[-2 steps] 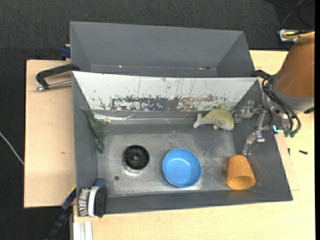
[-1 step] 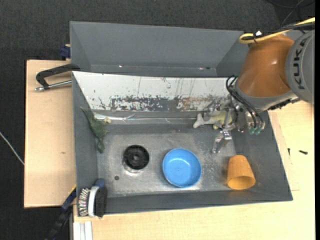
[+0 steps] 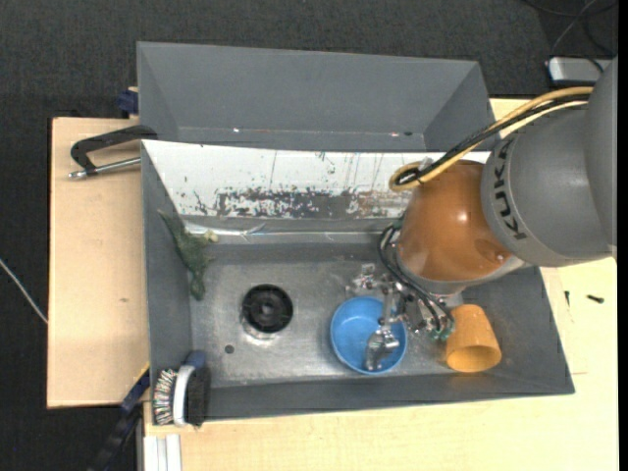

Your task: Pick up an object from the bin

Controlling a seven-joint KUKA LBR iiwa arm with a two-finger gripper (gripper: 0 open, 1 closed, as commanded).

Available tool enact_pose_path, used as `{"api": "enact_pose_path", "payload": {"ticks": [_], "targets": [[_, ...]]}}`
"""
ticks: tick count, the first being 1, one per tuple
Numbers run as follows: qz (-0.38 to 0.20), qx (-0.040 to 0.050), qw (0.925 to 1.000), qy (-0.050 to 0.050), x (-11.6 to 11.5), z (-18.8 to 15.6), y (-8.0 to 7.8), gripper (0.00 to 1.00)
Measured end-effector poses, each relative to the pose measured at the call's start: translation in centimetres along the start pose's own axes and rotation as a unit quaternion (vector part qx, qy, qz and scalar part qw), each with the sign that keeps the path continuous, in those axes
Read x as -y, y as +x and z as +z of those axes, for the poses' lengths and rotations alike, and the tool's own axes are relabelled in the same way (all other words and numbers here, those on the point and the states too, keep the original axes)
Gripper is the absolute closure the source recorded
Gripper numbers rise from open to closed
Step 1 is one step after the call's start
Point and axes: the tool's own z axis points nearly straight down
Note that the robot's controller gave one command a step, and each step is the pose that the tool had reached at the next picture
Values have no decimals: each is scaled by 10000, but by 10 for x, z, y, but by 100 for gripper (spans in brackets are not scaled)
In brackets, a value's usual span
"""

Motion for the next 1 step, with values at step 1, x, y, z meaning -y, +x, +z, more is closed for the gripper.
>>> {"api": "enact_pose_path", "payload": {"ticks": [1], "targets": [[27,115,9999,12,3,-5,-7,100]]}}
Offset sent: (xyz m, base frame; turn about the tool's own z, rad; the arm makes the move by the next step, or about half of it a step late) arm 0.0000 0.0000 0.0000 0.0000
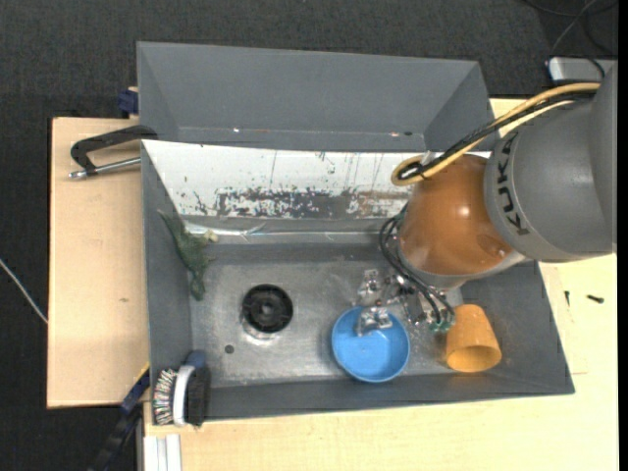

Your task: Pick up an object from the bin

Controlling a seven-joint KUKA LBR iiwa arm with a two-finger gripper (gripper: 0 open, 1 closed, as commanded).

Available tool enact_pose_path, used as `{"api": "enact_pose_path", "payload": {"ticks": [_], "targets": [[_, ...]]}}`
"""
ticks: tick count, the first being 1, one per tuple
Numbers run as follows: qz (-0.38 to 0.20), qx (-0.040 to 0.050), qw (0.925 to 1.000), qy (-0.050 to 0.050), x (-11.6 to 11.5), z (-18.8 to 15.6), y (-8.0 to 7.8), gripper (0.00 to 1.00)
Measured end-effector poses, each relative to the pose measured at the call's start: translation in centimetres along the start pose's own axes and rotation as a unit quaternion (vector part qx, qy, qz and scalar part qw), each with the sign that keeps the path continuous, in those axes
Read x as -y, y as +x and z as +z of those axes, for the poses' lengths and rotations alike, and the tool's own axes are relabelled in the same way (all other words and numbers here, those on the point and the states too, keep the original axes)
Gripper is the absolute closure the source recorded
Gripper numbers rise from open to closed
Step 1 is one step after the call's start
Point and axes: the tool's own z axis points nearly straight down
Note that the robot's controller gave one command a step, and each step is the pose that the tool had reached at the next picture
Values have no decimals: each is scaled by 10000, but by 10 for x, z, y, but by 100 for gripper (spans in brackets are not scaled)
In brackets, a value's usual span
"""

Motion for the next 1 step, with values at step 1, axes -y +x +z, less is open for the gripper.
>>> {"api": "enact_pose_path", "payload": {"ticks": [1], "targets": [[-2017,-81,9794,-32,-28,-150,13,100]]}}
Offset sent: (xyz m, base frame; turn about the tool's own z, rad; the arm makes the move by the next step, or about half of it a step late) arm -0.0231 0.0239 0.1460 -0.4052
